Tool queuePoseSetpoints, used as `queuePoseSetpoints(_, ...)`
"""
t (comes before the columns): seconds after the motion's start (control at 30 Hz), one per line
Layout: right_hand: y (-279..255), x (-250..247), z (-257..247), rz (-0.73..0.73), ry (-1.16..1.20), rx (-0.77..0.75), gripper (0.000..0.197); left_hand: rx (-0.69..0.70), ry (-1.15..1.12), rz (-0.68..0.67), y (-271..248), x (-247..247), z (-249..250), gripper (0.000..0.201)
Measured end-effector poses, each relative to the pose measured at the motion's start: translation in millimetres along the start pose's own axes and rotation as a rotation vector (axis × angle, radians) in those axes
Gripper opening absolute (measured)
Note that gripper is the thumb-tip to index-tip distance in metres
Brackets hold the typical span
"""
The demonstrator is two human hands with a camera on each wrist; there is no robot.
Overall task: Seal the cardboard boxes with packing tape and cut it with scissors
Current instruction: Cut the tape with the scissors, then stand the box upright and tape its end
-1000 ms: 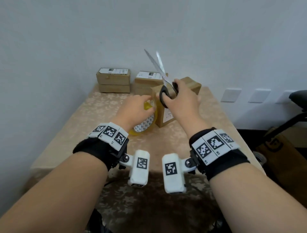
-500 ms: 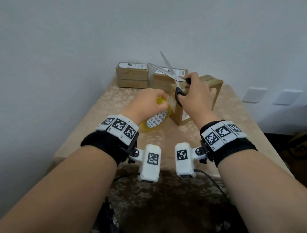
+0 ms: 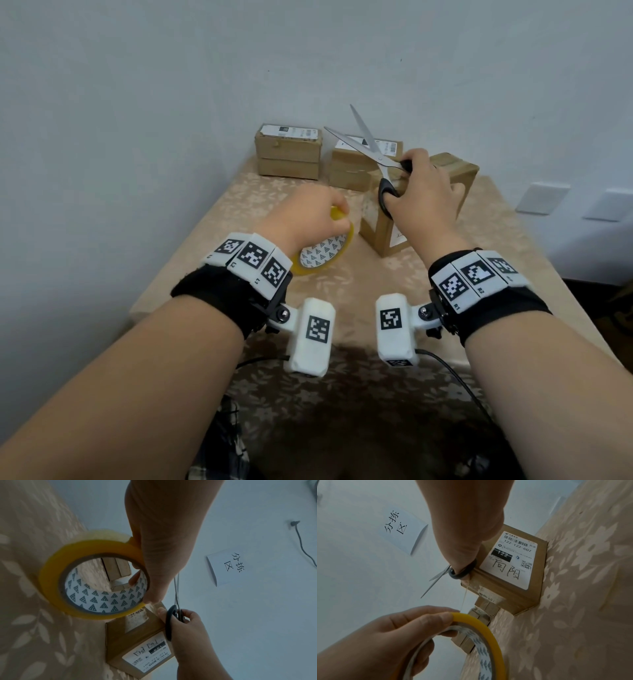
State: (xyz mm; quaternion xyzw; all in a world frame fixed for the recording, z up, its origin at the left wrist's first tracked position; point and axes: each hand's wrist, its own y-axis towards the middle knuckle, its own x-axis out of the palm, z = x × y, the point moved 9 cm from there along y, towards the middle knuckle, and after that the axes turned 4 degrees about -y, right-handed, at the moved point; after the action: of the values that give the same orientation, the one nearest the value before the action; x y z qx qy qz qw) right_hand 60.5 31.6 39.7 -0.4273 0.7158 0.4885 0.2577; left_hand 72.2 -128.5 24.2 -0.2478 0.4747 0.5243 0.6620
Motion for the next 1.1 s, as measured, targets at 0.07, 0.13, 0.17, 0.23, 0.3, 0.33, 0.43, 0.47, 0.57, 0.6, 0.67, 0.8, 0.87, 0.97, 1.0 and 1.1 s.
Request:
queuePoseSetpoints(0.07, -0.6, -0.1, 1.3, 0.003, 0.046, -0.002, 0.042, 0.007, 0.025, 0.001, 0.8, 0.8, 0.7, 0.03)
queuePoseSetpoints(0.13, -3.8, -1.9, 8.6, 0.003, 0.238, 0.028, 0.042, -0.002, 0.035, 0.002, 1.4, 1.1, 0.0, 0.031)
queuePoseSetpoints(0.17, -7.1, -6.0, 14.8, 0.019, 0.35, 0.069, 0.04, -0.004, 0.028, 0.005, 1.6, 1.4, -0.3, 0.032)
queuePoseSetpoints(0.23, -13.8, -20.1, 31.7, 0.092, 0.472, 0.163, 0.031, 0.0, -0.005, 0.013, 2.1, 2.1, 1.5, 0.031)
queuePoseSetpoints(0.3, -20.5, -38.4, 48.7, 0.17, 0.483, 0.233, 0.033, 0.008, -0.009, 0.017, 3.4, 4.7, 5.6, 0.03)
queuePoseSetpoints(0.33, -23.1, -45.6, 58.0, 0.197, 0.477, 0.259, 0.038, 0.007, 0.009, 0.021, 4.3, 5.8, 7.4, 0.03)
queuePoseSetpoints(0.43, -34.0, -53.4, 94.4, 0.167, 0.466, 0.436, 0.054, -0.016, 0.048, 0.046, 5.4, 6.0, 9.8, 0.03)
queuePoseSetpoints(0.47, -40.1, -50.2, 108.3, 0.105, 0.449, 0.529, 0.056, -0.021, 0.049, 0.056, 5.4, 5.2, 9.7, 0.029)
queuePoseSetpoints(0.57, -57.8, -41.3, 132.6, -0.152, 0.173, 0.621, 0.049, -0.037, 0.045, 0.074, 5.6, 3.8, 7.8, 0.027)
queuePoseSetpoints(0.6, -60.9, -37.2, 132.8, -0.271, 0.007, 0.573, 0.046, -0.046, 0.039, 0.074, 5.9, 3.7, 6.4, 0.027)
queuePoseSetpoints(0.67, -65.6, -21.6, 125.9, -0.539, -0.288, 0.462, 0.057, -0.063, 0.034, 0.067, 7.0, 4.2, 3.8, 0.027)
queuePoseSetpoints(0.8, -53.9, -10.9, 90.4, -0.709, -0.478, 0.292, 0.044, -0.067, 0.037, 0.061, 10.2, 4.8, 1.8, 0.028)
queuePoseSetpoints(0.87, -42.6, -12.5, 70.0, -0.671, -0.485, 0.219, 0.024, -0.07, 0.035, 0.06, 10.9, 5.5, 1.4, 0.027)
queuePoseSetpoints(0.97, -46.4, -4.2, 51.0, -0.787, -0.579, 0.15, 0.026, -0.066, 0.03, 0.066, 11.6, 3.9, 0.2, 0.027)
queuePoseSetpoints(1.0, -50.8, -1.0, 50.9, -0.831, -0.625, 0.141, 0.026, -0.062, 0.022, 0.065, 11.5, 3.7, -0.5, 0.027)
queuePoseSetpoints(1.1, -49.5, 4.4, 55.6, -0.817, -0.677, 0.141, 0.019, -0.052, -0.008, 0.049, 10.5, 3.3, -1.7, 0.028)
